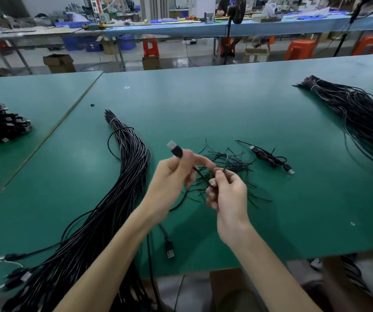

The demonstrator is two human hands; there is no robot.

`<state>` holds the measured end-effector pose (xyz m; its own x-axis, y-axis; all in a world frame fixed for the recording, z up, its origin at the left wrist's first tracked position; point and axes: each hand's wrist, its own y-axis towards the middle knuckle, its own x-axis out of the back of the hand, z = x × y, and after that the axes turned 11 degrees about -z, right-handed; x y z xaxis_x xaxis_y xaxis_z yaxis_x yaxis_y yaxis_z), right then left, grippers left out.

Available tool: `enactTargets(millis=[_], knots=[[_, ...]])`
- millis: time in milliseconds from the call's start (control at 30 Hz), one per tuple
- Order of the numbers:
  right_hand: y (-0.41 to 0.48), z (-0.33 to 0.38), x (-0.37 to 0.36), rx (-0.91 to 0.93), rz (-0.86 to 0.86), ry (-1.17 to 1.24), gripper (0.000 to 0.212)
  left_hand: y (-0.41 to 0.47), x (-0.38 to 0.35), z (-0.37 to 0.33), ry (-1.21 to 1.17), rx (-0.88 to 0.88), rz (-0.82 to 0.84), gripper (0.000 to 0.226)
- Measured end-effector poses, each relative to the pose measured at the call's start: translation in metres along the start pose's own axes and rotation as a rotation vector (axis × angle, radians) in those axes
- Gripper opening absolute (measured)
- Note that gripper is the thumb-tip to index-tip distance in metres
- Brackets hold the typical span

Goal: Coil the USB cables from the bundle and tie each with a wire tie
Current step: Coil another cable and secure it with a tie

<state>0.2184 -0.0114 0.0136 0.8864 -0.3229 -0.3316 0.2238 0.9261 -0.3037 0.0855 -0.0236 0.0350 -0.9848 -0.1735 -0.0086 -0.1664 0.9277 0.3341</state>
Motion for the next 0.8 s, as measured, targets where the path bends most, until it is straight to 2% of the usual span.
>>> enactTargets(millis=[133,233,333,533,700,800], knots=[[-0.005,-0.025,0.011,0.263,0.159,-0.288,0.014,0.023,0.014,0.024,-0.42,0.332,-0.134,0.047],[-0.005,-0.034,0.014,0.379,0.223,-0.394,0.016,0.028,0.024,0.038,-0.628,0.513,-0.111,0.047],[-0.002,-0.037,0.014,0.398,0.245,-0.447,0.02,0.029,0.036,0.041,-0.723,0.524,-0.011,0.049],[-0.003,-0.039,0.015,0.405,0.268,-0.508,0.023,0.026,0.043,0.04,-0.881,0.57,0.0,0.028],[-0.004,-0.039,0.015,0.407,0.274,-0.563,0.037,0.025,0.044,0.04,-0.88,0.549,0.021,0.032],[-0.007,-0.041,0.014,0.564,0.223,-0.515,0.031,0.023,0.045,0.039,-0.83,0.52,0.03,0.038]])
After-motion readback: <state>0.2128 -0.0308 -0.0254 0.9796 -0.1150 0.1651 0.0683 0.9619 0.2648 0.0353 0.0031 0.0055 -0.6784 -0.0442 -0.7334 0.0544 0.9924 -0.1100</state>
